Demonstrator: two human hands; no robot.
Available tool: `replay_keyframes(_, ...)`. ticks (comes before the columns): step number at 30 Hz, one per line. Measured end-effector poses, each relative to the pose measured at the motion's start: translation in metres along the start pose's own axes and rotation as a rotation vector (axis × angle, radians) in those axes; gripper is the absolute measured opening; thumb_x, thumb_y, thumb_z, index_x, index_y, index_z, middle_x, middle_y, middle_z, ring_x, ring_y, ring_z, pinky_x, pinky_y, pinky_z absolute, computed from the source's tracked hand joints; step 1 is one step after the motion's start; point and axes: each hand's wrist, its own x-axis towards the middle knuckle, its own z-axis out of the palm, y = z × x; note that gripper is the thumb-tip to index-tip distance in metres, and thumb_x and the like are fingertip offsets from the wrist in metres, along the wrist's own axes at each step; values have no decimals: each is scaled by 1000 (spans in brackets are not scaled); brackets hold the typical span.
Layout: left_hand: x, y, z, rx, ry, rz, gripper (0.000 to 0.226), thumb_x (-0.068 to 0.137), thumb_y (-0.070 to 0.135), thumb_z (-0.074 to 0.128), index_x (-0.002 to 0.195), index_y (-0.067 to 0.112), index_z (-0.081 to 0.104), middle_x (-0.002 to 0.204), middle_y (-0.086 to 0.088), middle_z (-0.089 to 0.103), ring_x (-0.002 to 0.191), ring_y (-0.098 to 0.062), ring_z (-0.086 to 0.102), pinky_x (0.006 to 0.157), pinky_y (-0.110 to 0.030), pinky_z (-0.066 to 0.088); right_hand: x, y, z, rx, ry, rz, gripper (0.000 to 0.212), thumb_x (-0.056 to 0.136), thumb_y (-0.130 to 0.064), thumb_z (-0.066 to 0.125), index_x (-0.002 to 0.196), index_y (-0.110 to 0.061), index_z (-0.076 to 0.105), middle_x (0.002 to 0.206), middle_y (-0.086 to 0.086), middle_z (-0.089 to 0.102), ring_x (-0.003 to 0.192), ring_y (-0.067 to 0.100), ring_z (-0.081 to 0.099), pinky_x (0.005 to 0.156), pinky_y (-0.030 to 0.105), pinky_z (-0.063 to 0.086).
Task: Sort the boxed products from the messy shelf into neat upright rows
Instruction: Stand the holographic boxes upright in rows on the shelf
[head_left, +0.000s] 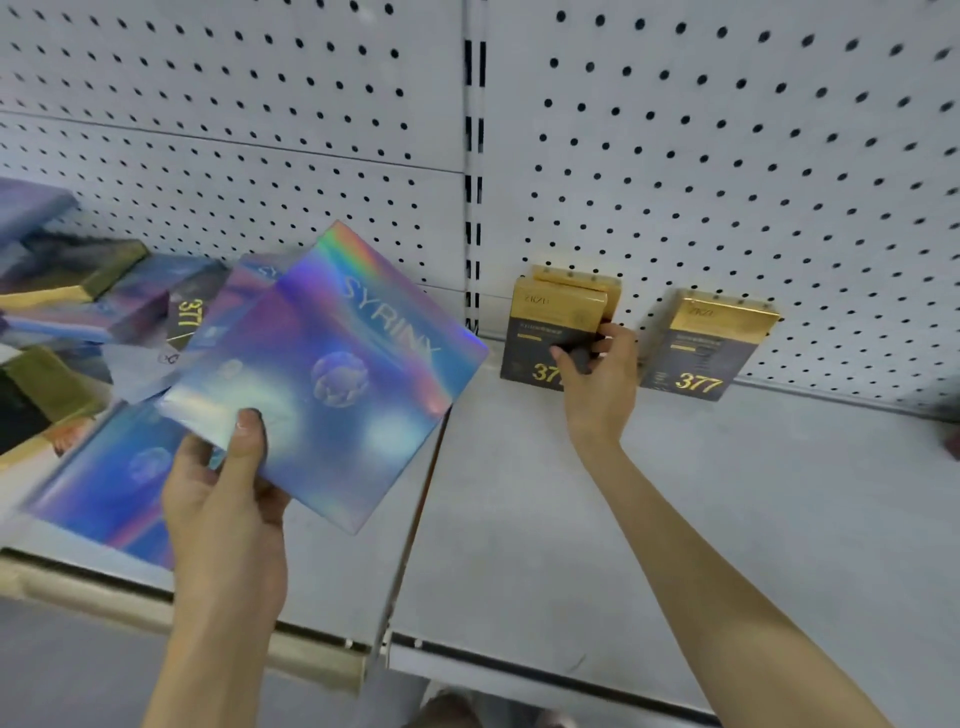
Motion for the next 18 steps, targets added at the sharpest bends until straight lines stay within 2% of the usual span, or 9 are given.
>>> replay_keyframes(3, 5, -2, -2, -28, -51, -41, 40, 97, 21, 52, 136, 11, 51, 117, 4, 68, 98, -6, 66, 82, -21, 55, -2, 0, 2, 3, 59, 40, 53, 77, -28, 80, 118, -17, 48, 100, -4, 53, 86, 14, 54, 68, 30, 45)
replay_keyframes(8, 10, -7, -1, -41, -131, -103, 28, 96, 17, 52, 125, 19, 54, 100, 13, 73, 87, -1, 68, 70, -17, 55, -13, -12, -10, 120, 82, 245, 41, 84, -24, 74, 115, -12, 50, 98, -1, 54, 76, 7, 51, 65, 20, 40)
replay_keyframes(10, 7, -11, 6, -21, -210, -122, 24, 95, 15, 54, 117, 24, 57, 100, 11, 73, 84, -3, 69, 66, -17, 55, -22, -24, -29, 311, 3, 366, 26, 89, -27, 68, 107, -13, 55, 91, 3, 60, 71, 12, 57, 64, 24, 48)
replay_keyframes(12, 0, -19, 20, -20, -291, -154, 26, 93, 14, 55, 117, 23, 57, 101, 7, 72, 79, -5, 68, 61, -19, 55, -39, -33, -55, 620, -133, 486, 20, 94, -32, 62, 97, -13, 63, 84, 6, 65, 65, 16, 62, 60, 24, 53)
replay_keyframes(15, -23, -37, 55, -53, -428, -220, 42, 90, 16, 55, 132, 15, 52, 116, 1, 67, 94, -10, 66, 67, -24, 56, -75, -34, -96, 946, -307, 529, 36, 87, -52, 57, 90, -20, 74, 85, 5, 72, 73, 18, 69, 63, 26, 55)
replay_keyframes(18, -58, -55, 93, -90, -544, -277, 40, 92, 11, 54, 131, 16, 52, 119, 1, 66, 102, -13, 65, 72, -25, 56, -93, -24, -133, 1040, -291, 542, 45, 78, -58, 54, 96, -20, 72, 88, 2, 73, 74, 15, 69, 65, 26, 55)
